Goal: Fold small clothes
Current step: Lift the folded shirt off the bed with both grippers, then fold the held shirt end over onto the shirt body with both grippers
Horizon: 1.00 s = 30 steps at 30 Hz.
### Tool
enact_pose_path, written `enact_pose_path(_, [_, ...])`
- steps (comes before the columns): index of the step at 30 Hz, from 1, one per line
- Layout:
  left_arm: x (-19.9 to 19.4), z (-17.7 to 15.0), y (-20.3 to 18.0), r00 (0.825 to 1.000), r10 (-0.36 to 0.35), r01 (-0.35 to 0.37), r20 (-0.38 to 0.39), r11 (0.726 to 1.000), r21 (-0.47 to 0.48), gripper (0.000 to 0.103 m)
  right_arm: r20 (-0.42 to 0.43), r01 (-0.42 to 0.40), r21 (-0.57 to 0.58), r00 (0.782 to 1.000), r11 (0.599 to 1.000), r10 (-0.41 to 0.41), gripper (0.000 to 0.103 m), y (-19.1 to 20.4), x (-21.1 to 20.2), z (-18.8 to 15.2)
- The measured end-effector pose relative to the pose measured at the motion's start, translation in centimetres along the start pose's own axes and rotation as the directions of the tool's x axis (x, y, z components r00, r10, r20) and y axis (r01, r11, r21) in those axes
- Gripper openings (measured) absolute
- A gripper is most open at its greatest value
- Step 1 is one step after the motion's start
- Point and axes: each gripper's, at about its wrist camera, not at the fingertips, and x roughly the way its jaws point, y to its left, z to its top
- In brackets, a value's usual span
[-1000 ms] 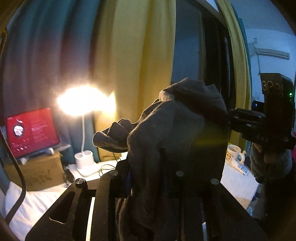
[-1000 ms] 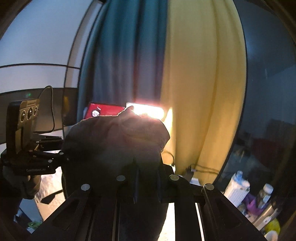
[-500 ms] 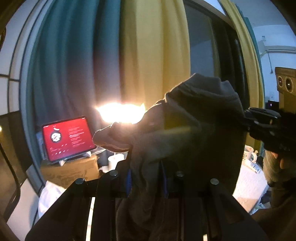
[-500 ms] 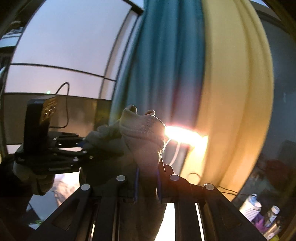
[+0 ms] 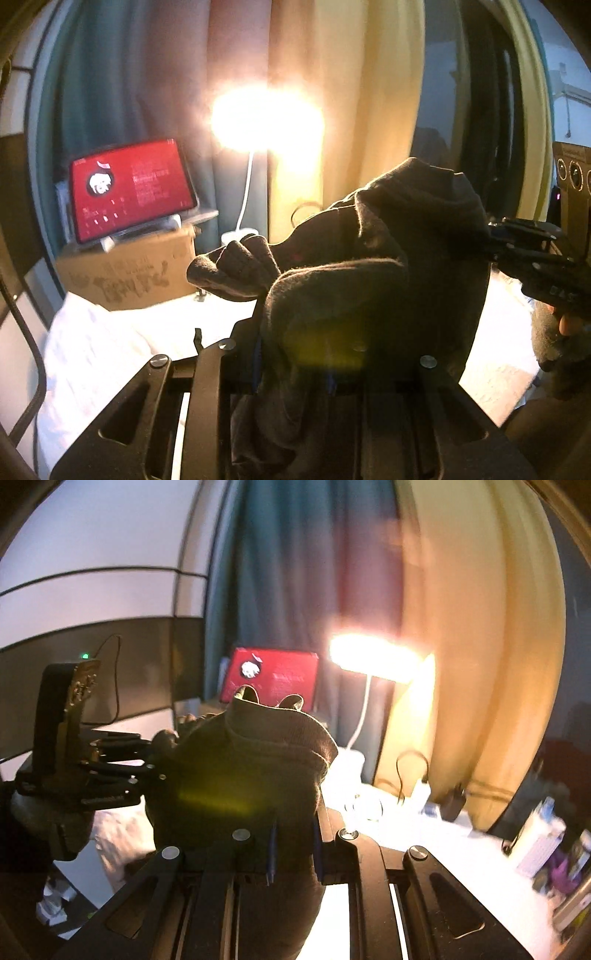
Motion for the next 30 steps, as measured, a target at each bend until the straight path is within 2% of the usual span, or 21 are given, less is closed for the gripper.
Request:
enact_pose_path(15, [10.9, -0.4, 3.2, 0.986, 0.002, -0.002, -0.168, 1.0, -0.002, 0.023, -0.173, 0.019, 0.114, 0.985, 0.993, 0.001, 0.015, -6.4, 13.4, -3.3])
enact_pose_path(22, [14.9, -1.8, 5.1, 0.968, -0.01, 0.001, -0.251, 0.999, -0.039, 0.023, -0.25, 0.006, 0.145, 0.968, 0.989, 0.031, 0.015, -7.9, 17.5, -5.1])
enact_pose_path(30, [18.6, -3.3, 6.8, 0.941, -0.015, -0.013, -0.338, 0.997, -0.08, 0.024, -0.338, -0.021, 0.199, 0.937, 0.98, 0.089, 0.015, -9.3, 22.4, -7.7])
